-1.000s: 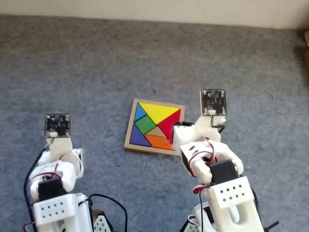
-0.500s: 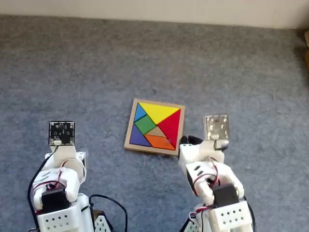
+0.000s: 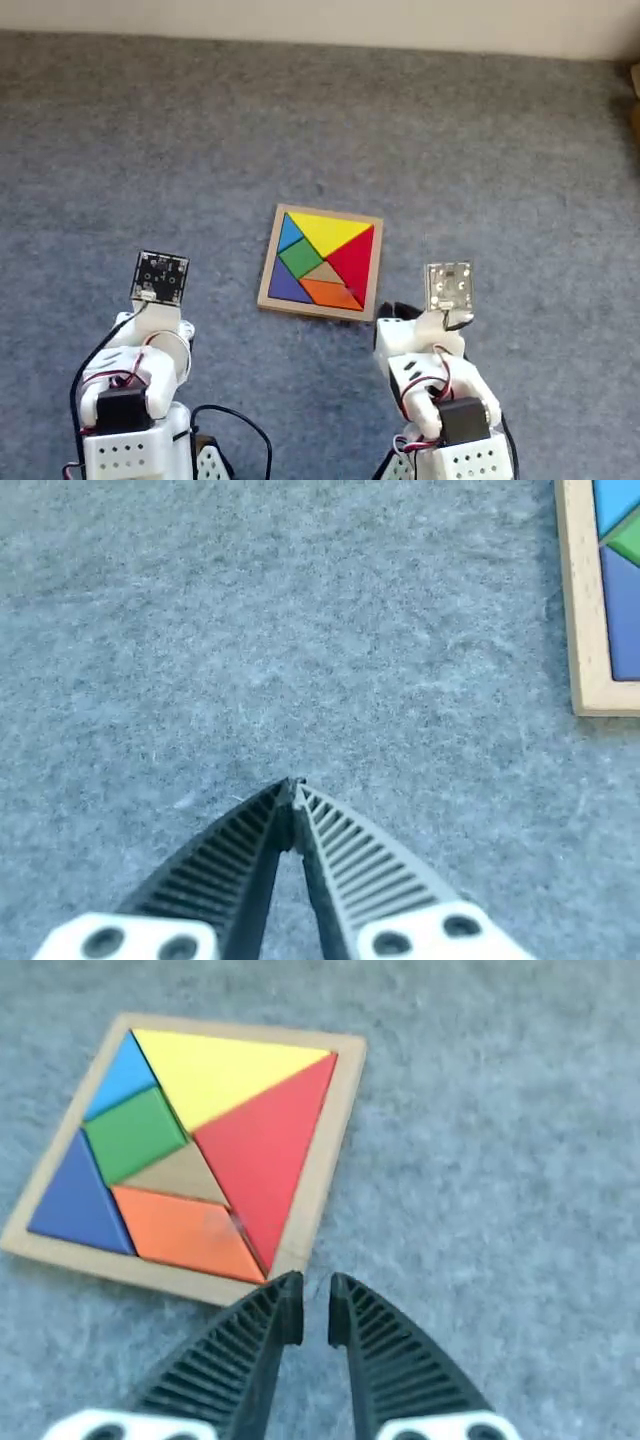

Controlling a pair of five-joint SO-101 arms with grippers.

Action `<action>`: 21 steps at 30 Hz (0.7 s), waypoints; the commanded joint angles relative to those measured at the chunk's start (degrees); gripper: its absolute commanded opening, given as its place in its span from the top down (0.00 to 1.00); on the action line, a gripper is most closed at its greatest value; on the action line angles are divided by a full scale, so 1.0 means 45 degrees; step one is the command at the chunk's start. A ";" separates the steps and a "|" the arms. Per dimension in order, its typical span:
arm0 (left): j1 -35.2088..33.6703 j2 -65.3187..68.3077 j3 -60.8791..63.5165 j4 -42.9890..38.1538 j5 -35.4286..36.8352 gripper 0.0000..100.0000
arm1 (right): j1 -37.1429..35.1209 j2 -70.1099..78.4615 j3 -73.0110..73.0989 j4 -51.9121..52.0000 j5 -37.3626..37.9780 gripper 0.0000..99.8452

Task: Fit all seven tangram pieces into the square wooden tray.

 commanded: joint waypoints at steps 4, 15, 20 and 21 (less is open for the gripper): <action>0.1338 -0.0420 0.0869 -0.1035 -0.0156 0.99 | 0.0147 -0.0225 0.0127 0.1045 0.0078 0.95; 0.2803 -0.0361 0.1143 -0.1211 -0.0156 0.99 | 0.0654 -0.0225 0.1924 0.1944 0.0098 0.95; 0.3116 -0.0322 0.1143 -0.1211 -0.0156 0.99 | 0.1475 -0.0225 0.1924 0.1963 0.0137 0.95; 0.3116 -0.0322 0.1143 -0.1192 -0.0156 0.99 | 0.1534 -0.0225 0.1924 0.2081 0.0137 0.96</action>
